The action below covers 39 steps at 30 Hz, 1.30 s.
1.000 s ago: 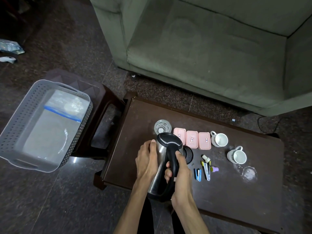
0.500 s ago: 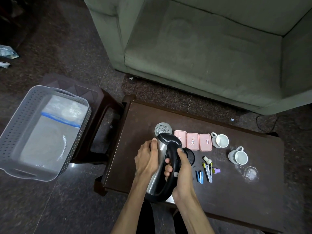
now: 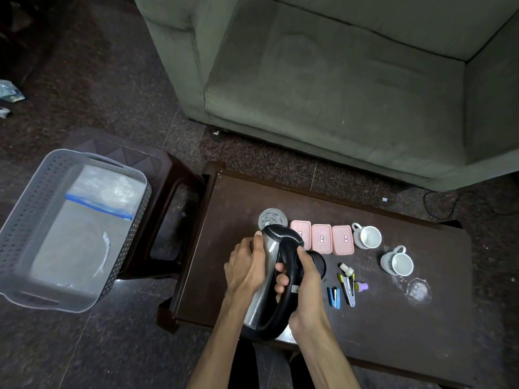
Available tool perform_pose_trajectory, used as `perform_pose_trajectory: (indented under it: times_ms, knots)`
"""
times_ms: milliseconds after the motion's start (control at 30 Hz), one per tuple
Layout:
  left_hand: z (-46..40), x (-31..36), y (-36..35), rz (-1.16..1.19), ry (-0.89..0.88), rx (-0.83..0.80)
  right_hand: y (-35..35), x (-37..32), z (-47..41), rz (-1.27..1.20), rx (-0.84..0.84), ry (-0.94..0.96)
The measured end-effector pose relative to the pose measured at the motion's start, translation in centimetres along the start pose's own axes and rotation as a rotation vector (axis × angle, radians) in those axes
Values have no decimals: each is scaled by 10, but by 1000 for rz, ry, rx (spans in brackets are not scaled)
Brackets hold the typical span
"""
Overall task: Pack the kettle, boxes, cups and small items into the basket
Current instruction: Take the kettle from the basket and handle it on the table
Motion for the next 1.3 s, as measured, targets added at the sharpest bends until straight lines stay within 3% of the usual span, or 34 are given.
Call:
perform_pose_trajectory:
  times_ms: [1300]
  knots:
    - [0,5,3,-61,44,-36,-5,-5,4,-19,-10,-7]
Point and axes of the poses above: each hand's wrist, its own z-axis away from the middle knuckle, its own y-axis out of the back of the hand, x = y × z, the point moved 9 cm from there along -z, towards the middle knuckle, and after that the axes turned 12 degrees about -y, right-handed, at the moved point
